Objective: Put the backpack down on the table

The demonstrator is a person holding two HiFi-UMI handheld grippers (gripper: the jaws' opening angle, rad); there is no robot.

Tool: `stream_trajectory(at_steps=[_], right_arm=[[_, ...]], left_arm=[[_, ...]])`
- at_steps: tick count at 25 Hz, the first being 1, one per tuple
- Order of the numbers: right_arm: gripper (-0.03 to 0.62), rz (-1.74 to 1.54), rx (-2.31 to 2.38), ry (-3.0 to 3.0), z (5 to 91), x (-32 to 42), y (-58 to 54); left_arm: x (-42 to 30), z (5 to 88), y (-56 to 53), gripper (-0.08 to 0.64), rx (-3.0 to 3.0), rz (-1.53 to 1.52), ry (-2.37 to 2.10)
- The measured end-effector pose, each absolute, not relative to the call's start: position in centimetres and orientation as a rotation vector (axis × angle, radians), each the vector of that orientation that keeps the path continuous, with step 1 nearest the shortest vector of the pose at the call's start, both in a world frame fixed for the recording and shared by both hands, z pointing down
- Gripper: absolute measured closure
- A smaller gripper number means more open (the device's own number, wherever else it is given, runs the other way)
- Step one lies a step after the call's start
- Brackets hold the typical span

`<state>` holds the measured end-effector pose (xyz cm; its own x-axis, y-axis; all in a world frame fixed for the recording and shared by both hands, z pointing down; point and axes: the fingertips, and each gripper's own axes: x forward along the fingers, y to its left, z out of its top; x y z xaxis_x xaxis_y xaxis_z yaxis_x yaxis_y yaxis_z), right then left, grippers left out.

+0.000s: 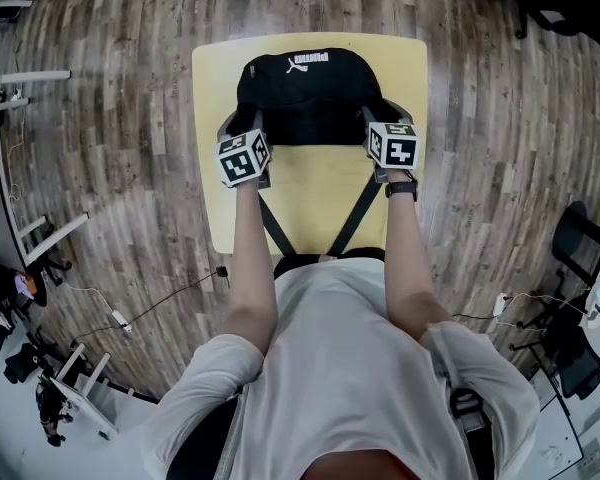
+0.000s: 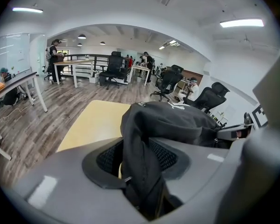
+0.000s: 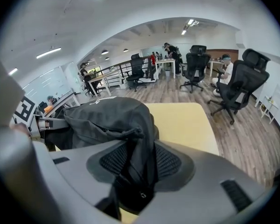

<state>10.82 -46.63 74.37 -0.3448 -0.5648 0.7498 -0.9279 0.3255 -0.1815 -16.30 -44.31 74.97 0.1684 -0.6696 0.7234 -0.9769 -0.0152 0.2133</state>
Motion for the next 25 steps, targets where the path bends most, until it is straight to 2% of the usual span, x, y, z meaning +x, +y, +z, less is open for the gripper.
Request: stream_trajectory(at_steps=[13,20,25], right_arm=[[0.38,0.815,1.375,-2.017,73.5,11.3,-46.4],[0.38,0.784,1.426,-2.056,70.8,11.1,-44.2],[0.38,0.721,1.437,-2.129,68.0,9.9,-42.6]], left_arm=[[-18.2,76.1,-43.0,0.305,1.687,0.612,-1.579],[-18.1,74.8,-40.0,0.291,1.707,0.583,-1.589],[-18.5,70.8,-39.7,0.293,1.763,0.475,-1.673]])
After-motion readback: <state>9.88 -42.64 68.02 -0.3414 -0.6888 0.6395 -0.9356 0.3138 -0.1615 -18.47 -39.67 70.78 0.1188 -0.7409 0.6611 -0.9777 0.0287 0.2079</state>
